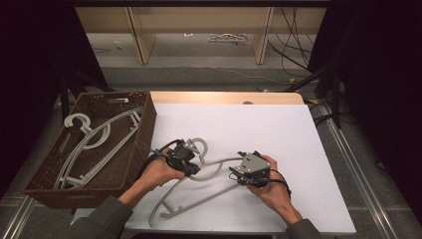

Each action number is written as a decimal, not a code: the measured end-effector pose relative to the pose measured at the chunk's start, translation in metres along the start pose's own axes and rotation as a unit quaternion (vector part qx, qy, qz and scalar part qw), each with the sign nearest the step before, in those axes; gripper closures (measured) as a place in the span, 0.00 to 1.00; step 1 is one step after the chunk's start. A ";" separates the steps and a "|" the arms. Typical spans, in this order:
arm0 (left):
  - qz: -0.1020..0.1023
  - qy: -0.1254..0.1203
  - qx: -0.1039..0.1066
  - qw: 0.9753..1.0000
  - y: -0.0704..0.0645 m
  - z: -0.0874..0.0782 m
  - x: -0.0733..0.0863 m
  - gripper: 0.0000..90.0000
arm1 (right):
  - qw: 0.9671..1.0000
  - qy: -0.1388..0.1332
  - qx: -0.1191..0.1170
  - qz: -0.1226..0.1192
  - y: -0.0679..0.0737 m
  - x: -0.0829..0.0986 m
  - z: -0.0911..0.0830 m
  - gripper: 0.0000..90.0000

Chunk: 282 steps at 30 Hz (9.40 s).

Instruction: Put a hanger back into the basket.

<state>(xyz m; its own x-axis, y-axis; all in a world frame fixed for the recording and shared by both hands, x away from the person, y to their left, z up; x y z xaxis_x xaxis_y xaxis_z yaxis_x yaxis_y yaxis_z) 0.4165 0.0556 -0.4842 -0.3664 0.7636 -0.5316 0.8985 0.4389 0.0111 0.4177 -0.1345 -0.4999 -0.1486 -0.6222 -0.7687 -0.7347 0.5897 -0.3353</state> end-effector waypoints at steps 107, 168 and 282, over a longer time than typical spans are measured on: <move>-0.092 -0.151 -0.103 0.979 0.070 -0.197 -0.016 0.89 | 0.985 -0.156 0.046 0.060 0.021 -0.035 -0.077 0.29; -0.220 -0.089 -0.255 0.937 0.200 -0.220 0.175 0.89 | 0.987 -0.145 0.037 0.059 0.025 -0.030 -0.072 0.29; -0.152 -0.340 -0.157 0.915 0.024 -0.150 0.052 0.18 | 0.974 -0.165 -0.003 0.157 0.025 -0.032 -0.073 0.21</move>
<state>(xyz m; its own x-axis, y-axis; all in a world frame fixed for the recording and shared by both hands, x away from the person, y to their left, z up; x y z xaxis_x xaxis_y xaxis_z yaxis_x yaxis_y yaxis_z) 0.3829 0.1768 -0.3841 -0.2558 0.1602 -0.9534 0.6271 0.7780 -0.0376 0.3556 -0.1373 -0.4442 -0.1469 -0.2113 -0.9663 -0.6915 0.7204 -0.0524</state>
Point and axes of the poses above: each handheld gripper's, and its own axes: z roughly forward along the jaws, x roughly out of its underside, y roughly to its left, the point moved 7 cm from there along z, roughly forward along the jaws, and after that the axes turned 6 degrees about z, right-handed, at the moved point
